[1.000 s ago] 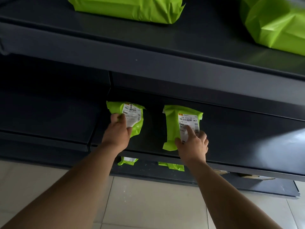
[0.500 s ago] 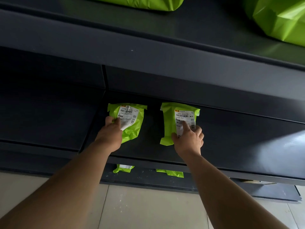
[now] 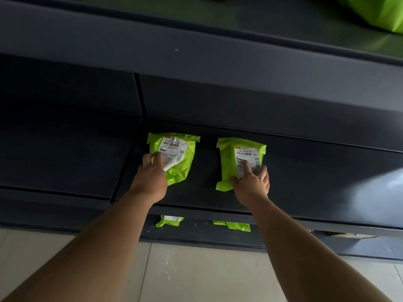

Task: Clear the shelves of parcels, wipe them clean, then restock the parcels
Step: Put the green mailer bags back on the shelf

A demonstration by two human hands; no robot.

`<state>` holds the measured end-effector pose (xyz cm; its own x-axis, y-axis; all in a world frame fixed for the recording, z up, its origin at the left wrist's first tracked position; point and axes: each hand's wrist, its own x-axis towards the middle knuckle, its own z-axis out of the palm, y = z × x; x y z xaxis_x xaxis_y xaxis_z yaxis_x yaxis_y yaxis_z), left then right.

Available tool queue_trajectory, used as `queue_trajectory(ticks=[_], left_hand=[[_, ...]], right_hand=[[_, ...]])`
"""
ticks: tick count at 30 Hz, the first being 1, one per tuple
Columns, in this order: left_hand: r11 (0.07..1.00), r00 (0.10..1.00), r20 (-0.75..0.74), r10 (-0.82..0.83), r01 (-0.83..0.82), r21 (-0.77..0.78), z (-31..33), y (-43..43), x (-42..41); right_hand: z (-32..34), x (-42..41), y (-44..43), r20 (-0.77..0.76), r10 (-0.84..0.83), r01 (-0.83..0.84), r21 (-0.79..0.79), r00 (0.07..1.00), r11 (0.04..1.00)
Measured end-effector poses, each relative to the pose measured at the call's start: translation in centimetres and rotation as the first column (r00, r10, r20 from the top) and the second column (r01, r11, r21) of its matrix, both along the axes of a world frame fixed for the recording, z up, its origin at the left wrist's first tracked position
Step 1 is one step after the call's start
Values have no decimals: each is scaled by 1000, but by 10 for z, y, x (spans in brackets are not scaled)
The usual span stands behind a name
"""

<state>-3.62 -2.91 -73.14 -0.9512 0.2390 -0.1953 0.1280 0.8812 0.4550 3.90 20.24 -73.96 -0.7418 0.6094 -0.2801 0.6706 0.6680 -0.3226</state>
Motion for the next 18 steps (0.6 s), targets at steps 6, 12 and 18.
queue_trajectory(ticks=[6,12,18], left_hand=[[998,996,60,63,-63,-5,5,2,0],[996,999,-39,30,-33,-81,24,7,20],[995,996,-3,-85,85,45,72,23,67]], right_hand=[[5,2,0,57,32,-32,-3,998,999],[34,25,-10,-78,75,-76,-13,994,997],[97,78,-17,-234,27,-58,-127,972,990]])
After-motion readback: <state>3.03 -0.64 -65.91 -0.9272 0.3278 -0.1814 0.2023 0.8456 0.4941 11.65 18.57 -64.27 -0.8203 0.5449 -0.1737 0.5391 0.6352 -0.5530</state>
